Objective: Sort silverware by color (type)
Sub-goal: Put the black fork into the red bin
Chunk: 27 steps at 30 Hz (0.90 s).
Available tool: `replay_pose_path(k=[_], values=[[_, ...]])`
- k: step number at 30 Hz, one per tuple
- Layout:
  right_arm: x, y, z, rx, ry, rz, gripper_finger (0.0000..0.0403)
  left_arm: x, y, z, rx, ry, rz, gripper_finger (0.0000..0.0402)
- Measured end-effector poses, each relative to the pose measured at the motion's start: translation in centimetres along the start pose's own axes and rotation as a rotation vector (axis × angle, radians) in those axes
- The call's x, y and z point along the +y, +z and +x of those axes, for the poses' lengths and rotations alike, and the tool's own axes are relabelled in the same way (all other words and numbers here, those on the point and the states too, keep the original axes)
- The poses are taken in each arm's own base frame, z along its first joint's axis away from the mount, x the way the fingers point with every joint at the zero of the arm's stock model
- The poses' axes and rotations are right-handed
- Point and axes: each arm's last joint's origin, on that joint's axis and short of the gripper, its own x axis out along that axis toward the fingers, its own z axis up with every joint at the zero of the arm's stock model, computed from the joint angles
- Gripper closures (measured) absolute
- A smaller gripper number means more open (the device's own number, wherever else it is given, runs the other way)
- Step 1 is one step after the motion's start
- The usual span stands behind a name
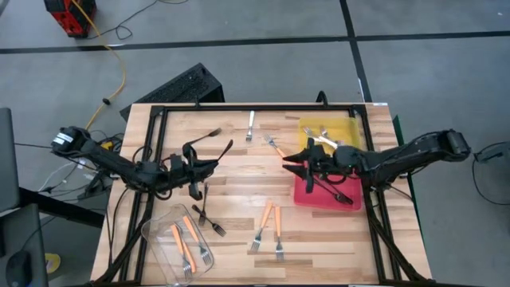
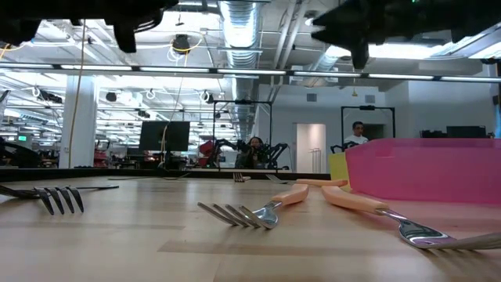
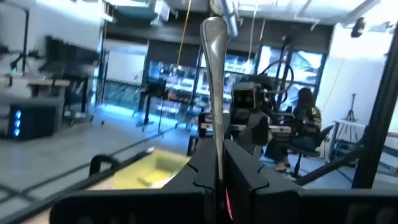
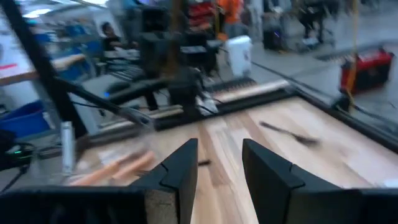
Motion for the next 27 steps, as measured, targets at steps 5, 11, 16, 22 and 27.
replay_pose_path(k=[5,11,16,22,27], values=[[1.5,0.4,0.1,-0.108,0.048,-0.063,0.0237,-0.5,-0.5,0.5,-0.047,-0.059,0.037,0.0401],[2.8,-0.1,2.2,-0.156,0.080,-0.140,0.0181,-1.2,-1.5,1.1,-0.104,-0.159,0.027,0.0401],[3.7,-0.2,5.8,-0.148,0.074,-0.146,0.0147,-1.2,-2.3,1.5,-0.137,-0.185,0.015,0.0401],[5.2,0.4,10.0,-0.162,0.074,-0.207,0.0142,-1.4,-3.4,1.8,-0.137,-0.192,0.003,0.0401],[6.3,1.1,13.0,-0.154,0.073,-0.255,0.0142,-1.5,-4.1,1.9,-0.111,-0.194,0.001,0.0401]])
